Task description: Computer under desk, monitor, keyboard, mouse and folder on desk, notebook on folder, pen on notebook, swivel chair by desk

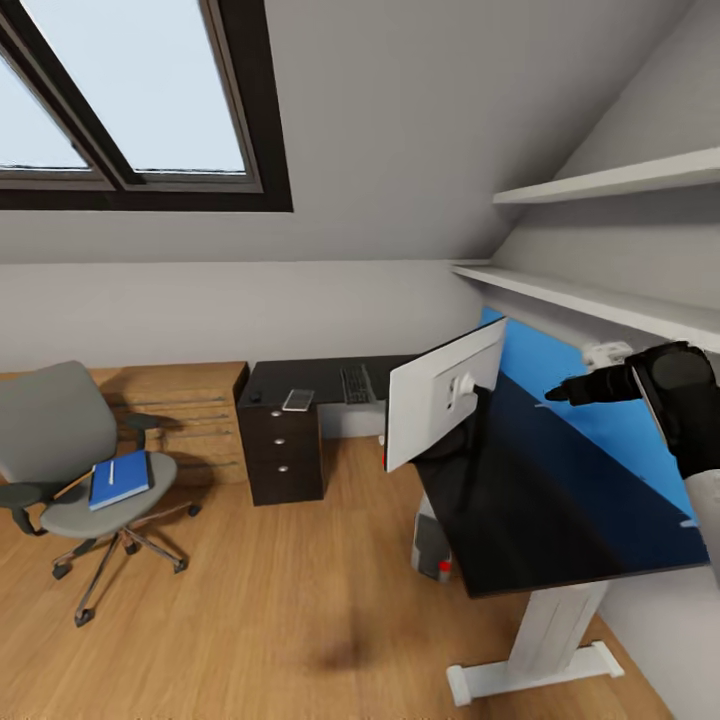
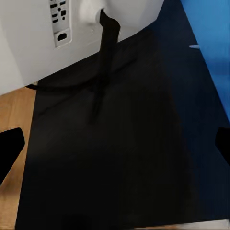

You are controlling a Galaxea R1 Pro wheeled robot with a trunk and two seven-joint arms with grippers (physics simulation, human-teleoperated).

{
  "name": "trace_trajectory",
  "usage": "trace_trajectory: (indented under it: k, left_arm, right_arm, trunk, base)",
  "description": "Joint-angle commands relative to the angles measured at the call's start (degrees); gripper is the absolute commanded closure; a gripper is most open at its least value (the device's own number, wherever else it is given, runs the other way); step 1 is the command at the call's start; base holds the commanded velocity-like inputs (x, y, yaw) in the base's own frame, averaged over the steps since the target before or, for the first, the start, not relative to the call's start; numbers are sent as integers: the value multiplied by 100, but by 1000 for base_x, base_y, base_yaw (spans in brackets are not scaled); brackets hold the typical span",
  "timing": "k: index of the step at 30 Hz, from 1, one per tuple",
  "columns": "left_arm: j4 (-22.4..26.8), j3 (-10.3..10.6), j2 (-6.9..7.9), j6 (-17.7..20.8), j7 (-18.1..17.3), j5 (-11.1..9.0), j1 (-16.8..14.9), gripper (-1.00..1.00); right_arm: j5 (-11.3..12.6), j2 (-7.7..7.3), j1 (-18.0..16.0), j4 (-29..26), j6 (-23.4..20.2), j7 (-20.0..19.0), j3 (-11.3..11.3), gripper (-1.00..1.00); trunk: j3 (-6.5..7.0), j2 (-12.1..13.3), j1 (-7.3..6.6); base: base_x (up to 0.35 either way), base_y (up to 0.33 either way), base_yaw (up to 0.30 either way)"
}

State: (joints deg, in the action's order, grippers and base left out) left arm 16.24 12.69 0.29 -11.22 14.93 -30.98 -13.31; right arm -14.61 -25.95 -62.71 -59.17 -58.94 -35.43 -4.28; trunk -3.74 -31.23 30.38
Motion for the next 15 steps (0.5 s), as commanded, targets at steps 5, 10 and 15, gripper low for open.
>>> trace_trajectory:
  k: [5, 10, 15]
  left_arm:
    - [-9, 49, -44, -13, 36, -40, -5, -100]
    - [-20, 49, -47, -15, 36, -39, -5, -100]
    - [-23, 49, -47, -19, 36, -43, -5, -100]
  right_arm:
    - [-60, -3, 291, -8, 154, -61, -12, -100]
    - [-52, 40, 507, 38, 313, -57, -12, -100]
    - [-37, 287, 659, 410, 928, 19, 159, -100]
  trunk:
    - [-12, -11, 1]
    - [-12, -11, 1]
    - [-12, -11, 1]
  base:
    - [-100, -327, 0]
    - [-68, -199, 0]
    - [-15, -44, 0]
